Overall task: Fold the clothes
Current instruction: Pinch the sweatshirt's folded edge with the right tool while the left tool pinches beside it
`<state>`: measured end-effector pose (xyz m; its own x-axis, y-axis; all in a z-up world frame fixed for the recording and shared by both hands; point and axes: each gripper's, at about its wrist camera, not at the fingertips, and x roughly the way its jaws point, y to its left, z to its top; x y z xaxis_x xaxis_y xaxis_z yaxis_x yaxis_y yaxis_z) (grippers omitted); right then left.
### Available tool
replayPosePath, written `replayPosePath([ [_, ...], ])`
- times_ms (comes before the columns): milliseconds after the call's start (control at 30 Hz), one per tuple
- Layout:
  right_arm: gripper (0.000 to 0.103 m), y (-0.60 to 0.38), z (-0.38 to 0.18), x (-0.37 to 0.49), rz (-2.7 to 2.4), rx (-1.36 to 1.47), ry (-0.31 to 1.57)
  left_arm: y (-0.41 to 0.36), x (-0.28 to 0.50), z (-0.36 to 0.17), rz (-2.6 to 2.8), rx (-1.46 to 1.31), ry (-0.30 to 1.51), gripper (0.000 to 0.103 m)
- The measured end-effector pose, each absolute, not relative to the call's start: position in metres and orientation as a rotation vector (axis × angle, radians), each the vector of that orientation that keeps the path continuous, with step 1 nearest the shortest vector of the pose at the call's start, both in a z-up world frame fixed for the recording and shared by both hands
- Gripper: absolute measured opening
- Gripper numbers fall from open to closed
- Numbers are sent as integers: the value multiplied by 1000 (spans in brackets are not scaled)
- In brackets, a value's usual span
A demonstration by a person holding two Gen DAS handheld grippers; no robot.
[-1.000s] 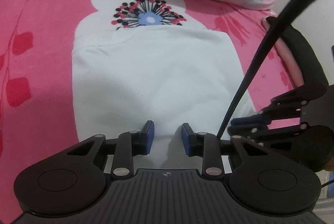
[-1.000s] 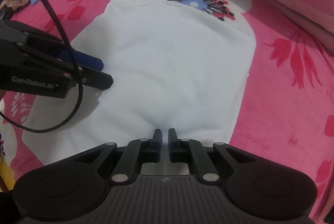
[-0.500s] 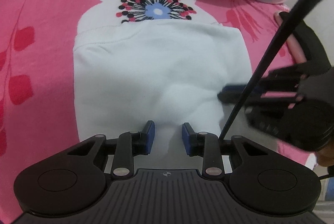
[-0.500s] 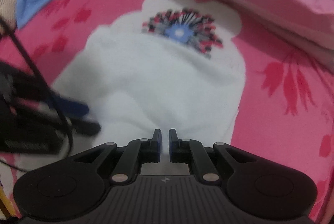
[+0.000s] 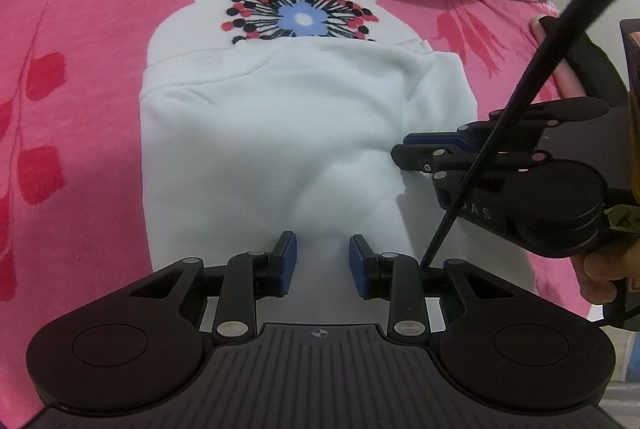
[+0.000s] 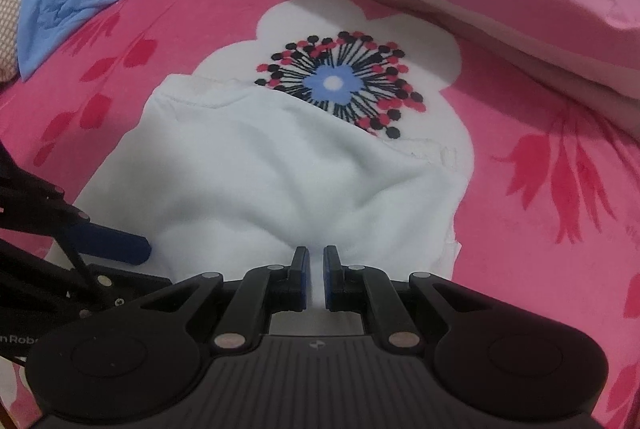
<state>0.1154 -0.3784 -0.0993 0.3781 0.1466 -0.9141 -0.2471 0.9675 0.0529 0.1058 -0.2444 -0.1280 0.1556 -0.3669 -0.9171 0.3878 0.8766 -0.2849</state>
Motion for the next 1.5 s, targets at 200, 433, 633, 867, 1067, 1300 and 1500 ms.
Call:
replayPosePath([
  [200, 7, -380, -100, 114, 252, -87, 1150, -246, 106, -129, -543, 26, 1305, 31],
  [433, 7, -382, -101, 114, 251, -65, 1151, -246, 104, -130, -544, 26, 1300, 31],
  [633, 7, -384, -102, 114, 251, -50, 1146, -237, 97, -121, -542, 26, 1194, 31],
  [867, 7, -388, -103, 114, 257, -25, 1143, -195, 88, -105, -432, -29, 1019, 31],
  [1067, 7, -391, -103, 114, 264, -4, 1146, -169, 102, -122, -368, -110, 1064, 33],
  [1300, 7, -395, -103, 117, 279, 16, 1156, -154, 105, -140, -366, -221, 1097, 36],
  [1500, 7, -396, -103, 119, 288, 24, 1168, -142, 108, -145, -404, -345, 1106, 47],
])
